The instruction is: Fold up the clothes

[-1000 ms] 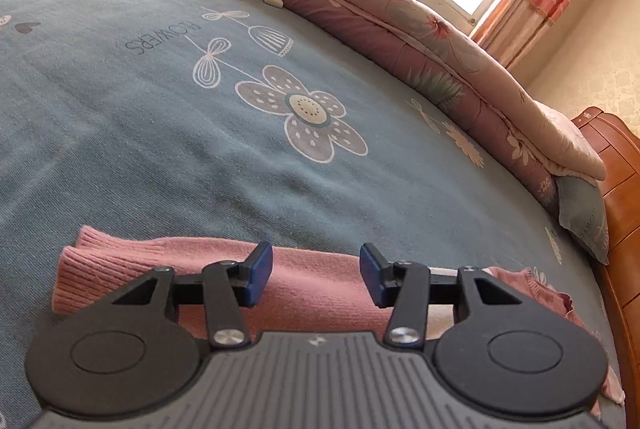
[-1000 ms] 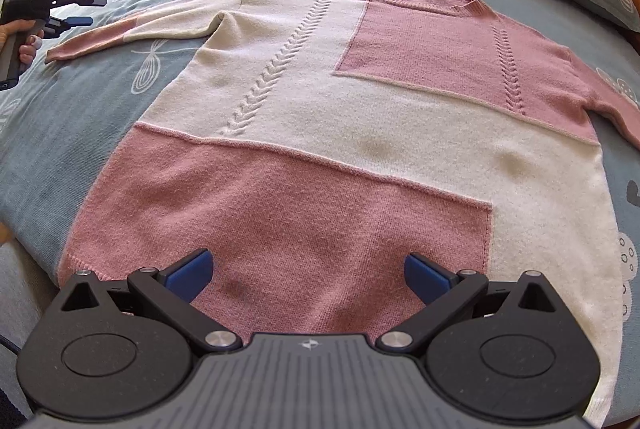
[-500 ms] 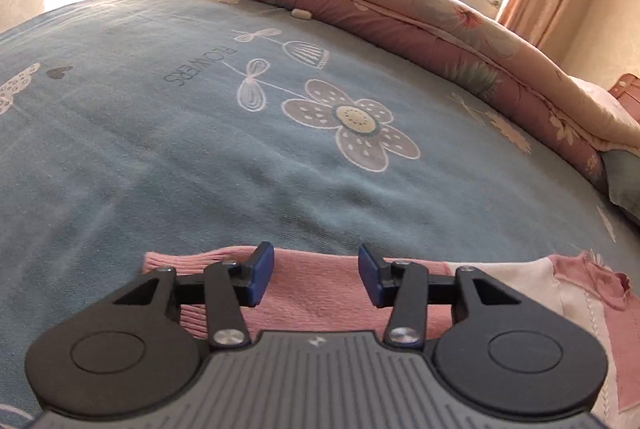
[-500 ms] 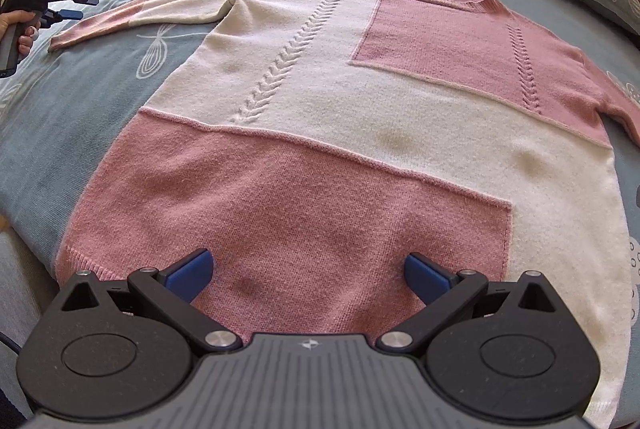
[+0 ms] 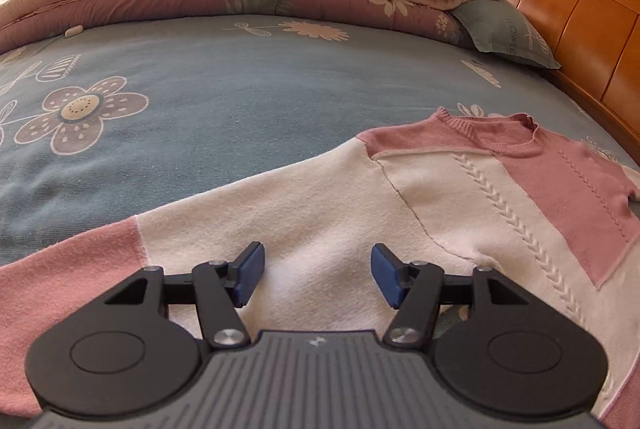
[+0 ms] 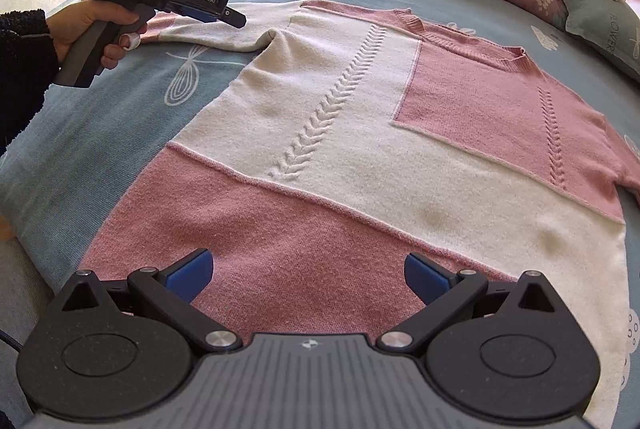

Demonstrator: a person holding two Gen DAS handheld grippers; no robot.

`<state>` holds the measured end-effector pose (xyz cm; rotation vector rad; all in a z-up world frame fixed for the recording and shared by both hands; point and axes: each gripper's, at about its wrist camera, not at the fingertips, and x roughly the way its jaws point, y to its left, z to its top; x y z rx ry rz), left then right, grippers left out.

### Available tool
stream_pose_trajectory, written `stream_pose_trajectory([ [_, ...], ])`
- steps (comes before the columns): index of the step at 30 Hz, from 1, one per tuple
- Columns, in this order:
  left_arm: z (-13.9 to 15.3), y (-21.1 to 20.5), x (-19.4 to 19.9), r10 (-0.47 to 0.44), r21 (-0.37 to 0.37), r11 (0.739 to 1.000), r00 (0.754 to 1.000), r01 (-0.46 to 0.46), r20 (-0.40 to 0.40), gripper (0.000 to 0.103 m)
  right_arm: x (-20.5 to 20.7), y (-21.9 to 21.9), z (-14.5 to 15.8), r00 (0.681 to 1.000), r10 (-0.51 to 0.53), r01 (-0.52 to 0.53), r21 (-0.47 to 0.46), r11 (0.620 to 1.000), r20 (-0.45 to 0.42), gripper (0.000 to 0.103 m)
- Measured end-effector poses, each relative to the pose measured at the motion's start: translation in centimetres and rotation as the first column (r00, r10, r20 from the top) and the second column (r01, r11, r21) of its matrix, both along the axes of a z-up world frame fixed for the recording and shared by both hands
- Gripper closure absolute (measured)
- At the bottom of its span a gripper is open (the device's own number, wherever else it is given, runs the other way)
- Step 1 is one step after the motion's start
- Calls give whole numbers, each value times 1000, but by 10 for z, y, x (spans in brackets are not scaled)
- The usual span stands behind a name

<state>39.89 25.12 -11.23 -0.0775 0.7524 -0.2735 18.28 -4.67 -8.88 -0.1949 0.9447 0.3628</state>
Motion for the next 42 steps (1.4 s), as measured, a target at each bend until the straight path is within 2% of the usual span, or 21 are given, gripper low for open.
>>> stream_pose_trajectory([
  [3, 0, 56, -7, 71, -167, 983, 996, -78, -50, 42, 0, -9, -6, 999, -32, 33, 17, 999, -24, 0],
  [6, 0, 111, -20, 144, -293, 941, 984, -169, -105, 38, 1, -17, -11, 998, -55, 56, 49, 997, -37, 0],
  [9, 1, 151, -38, 230, -250, 935, 966, -252, -115, 36, 0, -17, -12, 999, -45, 47, 47, 998, -30, 0],
  [11, 2, 171, -47, 302, -217, 920, 944, -325, -134, 36, -1, -17, -12, 999, -37, 38, 40, 998, -26, 0],
  [15, 11, 204, -60, 444, -211, 861, 886, -463, -133, 32, -2, -17, -13, 999, -34, 35, 42, 998, -27, 0],
  [16, 14, 209, -62, 466, -219, 848, 876, -483, -127, 32, -1, -16, -13, 999, -33, 34, 41, 999, -28, 0],
  [19, 11, 217, -61, 459, -343, 810, 878, -476, -136, 30, -2, -12, -13, 999, -26, 27, 36, 999, -30, 0],
  [20, 6, 217, -58, 464, -353, 801, 874, -483, -143, 25, -2, -10, -13, 999, -22, 23, 33, 999, -31, 0],
  [22, -3, 217, -52, 479, -362, 786, 864, -501, -155, 24, -2, -7, -14, 999, -14, 15, 26, 1000, -33, 0],
  [25, -1, 211, -44, 574, -217, 781, 810, -586, -120, 29, -3, -5, -15, 999, -6, 6, 8, 1000, -38, 0],
  [26, 7, 202, -42, 591, -169, 782, 800, -600, -106, 30, -3, -5, -15, 999, -4, 4, 5, 1000, -38, 0],
  [27, 15, 190, -40, 575, -127, 805, 815, -579, -69, 30, -3, -6, -16, 999, -4, 4, 4, 1000, -40, 0],
  [30, 34, 142, -37, 426, -58, 904, 904, -423, 39, 27, -2, -2, -18, 999, -3, 2, -12, 1000, -35, 0],
  [33, 42, 89, -30, 267, 29, 962, 957, -272, 115, 25, -2, 1, -19, 1000, 3, -4, -27, 1000, -29, 0],
  [35, 31, 61, -21, 171, 97, 978, 978, -183, 121, 25, -2, 0, -19, 1000, 5, -5, -25, 1000, -29, 0],
  [37, 20, 34, -14, 83, 159, 982, 989, -101, 120, 25, -2, -1, -19, 999, 7, -7, -22, 1000, -31, 0],
  [40, 5, 30, -20, 76, 161, 982, 990, -95, 117, 25, -4, -1, -18, 999, 13, -14, -26, 1000, -33, 0],
  [42, -5, 27, -24, 72, 163, 982, 991, -90, 115, 20, -6, -1, -18, 999, 18, -19, -31, 999, -31, 0],
])
